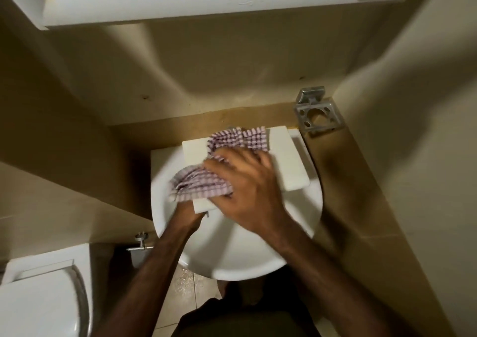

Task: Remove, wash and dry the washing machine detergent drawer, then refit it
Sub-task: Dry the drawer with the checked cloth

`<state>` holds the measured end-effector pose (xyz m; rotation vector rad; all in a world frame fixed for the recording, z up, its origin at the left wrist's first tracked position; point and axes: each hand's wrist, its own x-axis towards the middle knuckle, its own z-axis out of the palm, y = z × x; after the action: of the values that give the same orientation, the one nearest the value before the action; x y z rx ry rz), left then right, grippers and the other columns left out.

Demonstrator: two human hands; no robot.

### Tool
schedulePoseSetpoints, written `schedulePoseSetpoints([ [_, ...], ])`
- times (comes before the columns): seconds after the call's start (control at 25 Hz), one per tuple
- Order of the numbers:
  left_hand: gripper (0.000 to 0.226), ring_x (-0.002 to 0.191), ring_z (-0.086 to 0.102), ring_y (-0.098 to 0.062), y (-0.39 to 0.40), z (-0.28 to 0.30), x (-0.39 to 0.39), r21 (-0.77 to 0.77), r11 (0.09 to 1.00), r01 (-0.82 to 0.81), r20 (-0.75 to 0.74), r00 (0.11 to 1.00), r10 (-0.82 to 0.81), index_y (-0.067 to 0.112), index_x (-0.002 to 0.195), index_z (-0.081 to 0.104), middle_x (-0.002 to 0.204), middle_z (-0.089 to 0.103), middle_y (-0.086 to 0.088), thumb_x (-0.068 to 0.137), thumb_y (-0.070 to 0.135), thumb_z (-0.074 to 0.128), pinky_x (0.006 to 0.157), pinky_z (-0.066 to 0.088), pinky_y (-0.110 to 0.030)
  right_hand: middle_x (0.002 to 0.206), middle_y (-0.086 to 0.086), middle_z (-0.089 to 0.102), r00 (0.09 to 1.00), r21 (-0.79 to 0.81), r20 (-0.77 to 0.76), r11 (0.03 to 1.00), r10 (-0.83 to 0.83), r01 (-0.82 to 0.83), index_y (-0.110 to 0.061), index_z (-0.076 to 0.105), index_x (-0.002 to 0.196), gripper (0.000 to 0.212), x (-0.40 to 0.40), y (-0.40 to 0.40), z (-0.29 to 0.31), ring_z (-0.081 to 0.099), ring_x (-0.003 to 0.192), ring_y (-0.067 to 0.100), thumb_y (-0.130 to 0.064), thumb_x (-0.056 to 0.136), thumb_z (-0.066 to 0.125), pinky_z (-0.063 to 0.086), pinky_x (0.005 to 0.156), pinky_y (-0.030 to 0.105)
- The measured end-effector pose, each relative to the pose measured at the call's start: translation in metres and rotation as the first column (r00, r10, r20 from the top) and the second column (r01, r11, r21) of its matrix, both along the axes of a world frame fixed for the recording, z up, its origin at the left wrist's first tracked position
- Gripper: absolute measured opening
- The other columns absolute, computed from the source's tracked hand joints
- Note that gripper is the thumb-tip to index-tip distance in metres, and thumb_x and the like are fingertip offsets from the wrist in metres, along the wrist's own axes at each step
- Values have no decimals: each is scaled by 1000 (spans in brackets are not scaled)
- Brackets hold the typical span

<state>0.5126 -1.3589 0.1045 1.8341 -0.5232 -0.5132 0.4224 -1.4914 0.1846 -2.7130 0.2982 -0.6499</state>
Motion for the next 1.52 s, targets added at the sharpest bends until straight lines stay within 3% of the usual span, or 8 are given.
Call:
schedulePoseSetpoints([
  [0.16, 14, 61, 54, 5, -6, 16, 9, -144, 988, -53, -193, 981, 24, 13, 81, 60, 66, 65, 13, 71, 7, 68, 52, 44, -14, 133, 5, 69, 937, 112, -7, 930, -350, 349, -22, 74, 128, 53, 4, -50, -5, 62, 120, 33, -43, 81, 60, 48, 100, 56],
  [0.36, 21, 83, 58, -8, -5, 17, -3, 197, 978, 67, -36, 997, -61, 30, 87, 48, 85, 51, 13, 85, 17, 65, 62, 38, -1, 140, 1, 64, 997, -37, -16, 996, 78, -79, -25, 71, 133, 53, 6, 6, 5, 56, 128, 27, -41, 83, 60, 39, 105, 47],
  [0.52, 16, 54, 54, 7, -9, 36, -2, -135, 991, 4, -119, 993, -20, 22, 79, 64, 60, 64, 18, 71, 7, 62, 50, 44, -8, 139, 1, 66, 925, 114, -36, 918, -378, 379, -26, 71, 131, 53, 19, -52, -2, 62, 125, 31, -39, 81, 62, 46, 101, 55],
  [0.68, 59, 134, 54, -18, -40, 59, -29, 224, 959, -174, 48, 985, 167, 6, 140, 47, 143, 59, -5, 103, 52, 42, 102, 50, -42, 153, 2, 56, 995, -55, -54, 994, 89, -92, -26, 64, 142, 56, 14, 36, 7, 50, 139, 30, -41, 87, 64, 35, 111, 50],
  [0.92, 15, 65, 60, -6, -7, 34, 1, -109, 993, -52, -76, 996, 44, 32, 73, 77, 69, 71, 11, 58, 35, 76, 65, 47, -29, 150, 1, 59, 936, 102, -102, 932, -338, 347, -26, 67, 138, 59, -6, -61, -17, 54, 136, 30, -41, 83, 54, 44, 103, 58],
  [1.12, 36, 126, 58, -23, -19, 56, -36, 202, 957, -207, 232, 960, 158, 1, 106, 61, 137, 65, -6, 105, 34, 50, 85, 49, -30, 152, 4, 56, 990, -50, -86, 992, 113, -118, -28, 62, 145, 59, -11, 21, 2, 50, 138, 29, -44, 89, 55, 35, 112, 49],
  [1.32, 14, 69, 65, -3, -6, 40, 2, -312, 943, -117, -340, 940, 4, 32, 75, 79, 74, 73, 12, 61, 33, 74, 64, 53, -20, 149, 7, 59, 927, 140, -114, 918, -358, 371, -24, 66, 142, 59, -20, -73, -20, 57, 132, 33, -40, 86, 55, 46, 105, 59],
  [1.52, 41, 146, 39, -35, -49, 53, -21, -36, 966, -257, -66, 965, 254, 17, 146, 49, 154, 48, -12, 106, 21, 42, 114, 35, -61, 155, 4, 54, 992, -73, -42, 990, 115, -118, -26, 61, 147, 54, -19, 34, -6, 52, 138, 30, -42, 96, 55, 36, 110, 49],
])
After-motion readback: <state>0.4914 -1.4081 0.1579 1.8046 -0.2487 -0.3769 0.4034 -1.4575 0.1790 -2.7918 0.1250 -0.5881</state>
